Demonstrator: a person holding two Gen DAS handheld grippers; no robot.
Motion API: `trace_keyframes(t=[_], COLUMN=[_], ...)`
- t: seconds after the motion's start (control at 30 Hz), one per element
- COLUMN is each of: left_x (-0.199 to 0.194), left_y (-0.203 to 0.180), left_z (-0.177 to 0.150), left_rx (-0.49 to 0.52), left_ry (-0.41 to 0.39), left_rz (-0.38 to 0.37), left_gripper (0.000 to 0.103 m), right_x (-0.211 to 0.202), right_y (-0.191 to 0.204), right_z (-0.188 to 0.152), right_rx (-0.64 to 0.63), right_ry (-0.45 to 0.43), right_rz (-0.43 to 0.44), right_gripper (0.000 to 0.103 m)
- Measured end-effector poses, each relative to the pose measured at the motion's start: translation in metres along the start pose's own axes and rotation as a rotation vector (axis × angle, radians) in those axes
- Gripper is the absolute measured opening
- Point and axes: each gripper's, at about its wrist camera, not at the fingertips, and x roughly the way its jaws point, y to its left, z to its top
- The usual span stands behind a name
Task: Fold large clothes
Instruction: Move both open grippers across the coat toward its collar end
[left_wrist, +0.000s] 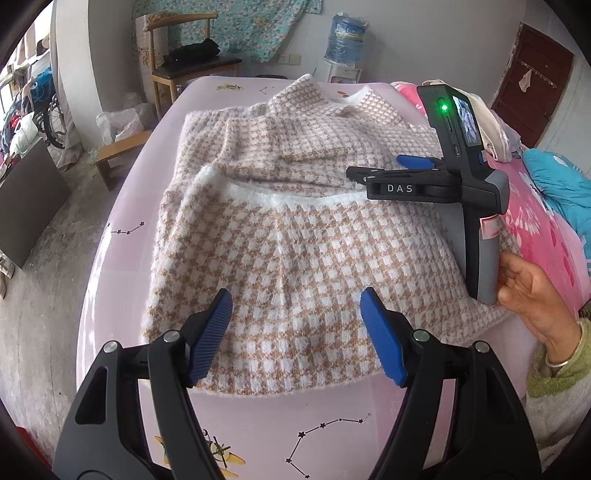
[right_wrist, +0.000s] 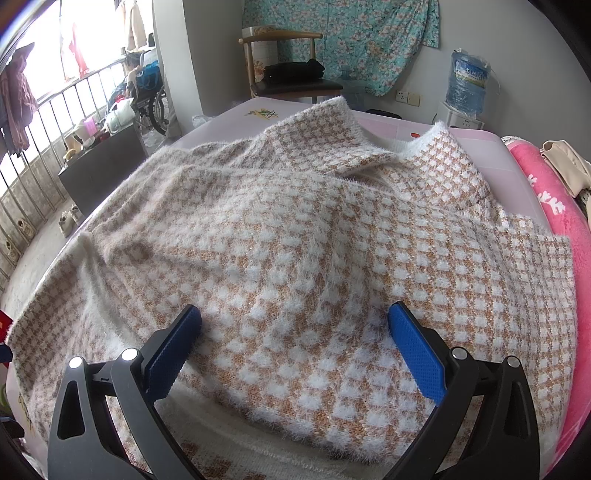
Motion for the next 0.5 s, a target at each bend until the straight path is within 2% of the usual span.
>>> trace_keyframes(t=[0.37, 0.5], left_x=[0.001, 0.006], left_y=[0.009, 0.012], left_z=[0.004, 0.009], left_rx=[-0.025, -0.031], left_ry=[-0.026, -0.022], left_rz=[-0.026, -0.01], left_gripper=[0.068, 0.068], right_x=[0.003, 0.003], right_y=[0.002, 0.002], right_z=[0.002, 0.002], right_rx=[0.002, 0.004], right_ry=[0.003, 0.003], right_rz=[-0.014, -0.012], right_gripper=[0.098, 0.098])
